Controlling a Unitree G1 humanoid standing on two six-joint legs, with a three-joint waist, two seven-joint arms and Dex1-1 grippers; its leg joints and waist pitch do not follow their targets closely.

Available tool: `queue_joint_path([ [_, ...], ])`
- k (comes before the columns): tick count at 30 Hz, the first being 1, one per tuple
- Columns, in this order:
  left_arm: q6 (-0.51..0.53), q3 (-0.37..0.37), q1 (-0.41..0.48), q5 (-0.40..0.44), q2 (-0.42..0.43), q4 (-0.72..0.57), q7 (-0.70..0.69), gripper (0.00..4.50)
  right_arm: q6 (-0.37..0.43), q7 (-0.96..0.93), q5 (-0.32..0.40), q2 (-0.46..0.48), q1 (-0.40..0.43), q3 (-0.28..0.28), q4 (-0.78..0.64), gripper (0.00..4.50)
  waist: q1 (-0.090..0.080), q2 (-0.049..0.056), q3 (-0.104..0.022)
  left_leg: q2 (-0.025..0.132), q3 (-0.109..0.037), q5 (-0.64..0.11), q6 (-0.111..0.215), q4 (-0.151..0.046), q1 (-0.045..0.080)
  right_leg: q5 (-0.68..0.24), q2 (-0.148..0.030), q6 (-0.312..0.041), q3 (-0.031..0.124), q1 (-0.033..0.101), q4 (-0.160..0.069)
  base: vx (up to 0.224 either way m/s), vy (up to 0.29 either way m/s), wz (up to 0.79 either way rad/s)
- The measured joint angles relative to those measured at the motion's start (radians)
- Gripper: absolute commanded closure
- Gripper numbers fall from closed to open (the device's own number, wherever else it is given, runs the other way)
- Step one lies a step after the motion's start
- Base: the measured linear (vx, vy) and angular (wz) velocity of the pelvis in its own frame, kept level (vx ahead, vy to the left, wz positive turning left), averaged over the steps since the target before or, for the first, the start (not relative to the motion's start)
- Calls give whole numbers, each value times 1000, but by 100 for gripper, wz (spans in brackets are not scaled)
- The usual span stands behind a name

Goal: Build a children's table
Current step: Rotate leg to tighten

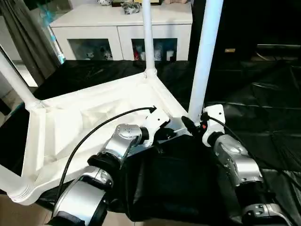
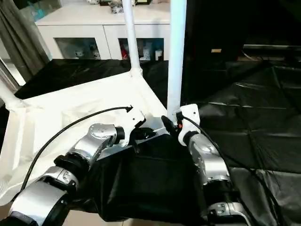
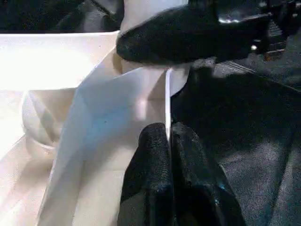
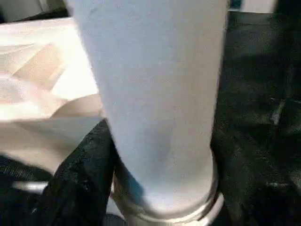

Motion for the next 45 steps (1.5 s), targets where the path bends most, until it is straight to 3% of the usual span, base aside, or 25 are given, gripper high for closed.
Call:
queue_joint_path([
  [10,-29,-38,80,-45,123,-112,-328,450,9,447,80,-208,106,93,-143,91,9,5,0,2,0,0,0,-2,-2,-1,1,1,-2,-1,0,0,0,0],
  [15,-28,-53,100,-66,162,-144,-445,450,7,550,112,-234,124,118,-172,91,19,8,2,2,0,0,0,-1,-2,-1,1,1,-1,-1,0,0,0,0],
  [16,-23,-58,106,-72,169,-156,-465,450,8,569,120,-245,131,120,-180,123,21,8,3,1,1,0,0,-1,-2,-1,0,1,-1,-1,0,0,0,0],
  [19,-11,-60,116,-76,179,-181,-487,450,12,603,131,-252,137,123,-195,123,23,7,3,1,1,0,0,-1,-2,-1,0,1,-1,-1,0,0,0,0],
  [22,-1,-61,122,-82,186,-196,-500,450,21,623,140,-256,140,123,-204,163,26,7,3,2,1,0,0,-2,-2,-1,0,1,-1,-1,0,0,0,0],
  [27,11,-62,133,-86,198,-213,-514,450,33,636,155,-255,143,131,-207,190,27,7,4,2,1,0,0,-2,-3,-1,0,1,-2,-2,0,0,0,0],
  [30,10,-62,134,-83,192,-212,-493,450,33,604,153,-241,148,125,-207,192,26,6,4,2,1,0,0,-2,-3,-1,0,1,-1,-2,0,0,0,0],
  [33,-5,-50,123,-69,160,-184,-378,450,31,458,122,-176,146,89,-183,194,22,5,4,2,1,0,0,0,-1,0,0,0,-1,-1,1,0,0,0],
  [38,-5,-32,74,-32,85,-111,-186,450,26,179,80,-72,94,40,-113,196,1,3,4,0,1,0,0,2,0,-1,0,1,2,0,0,0,0,0],
  [45,-4,-22,24,4,-3,-31,37,450,9,-143,16,56,6,-14,2,196,-5,3,2,-1,1,0,0,2,2,-3,0,5,3,1,-1,0,0,0],
])
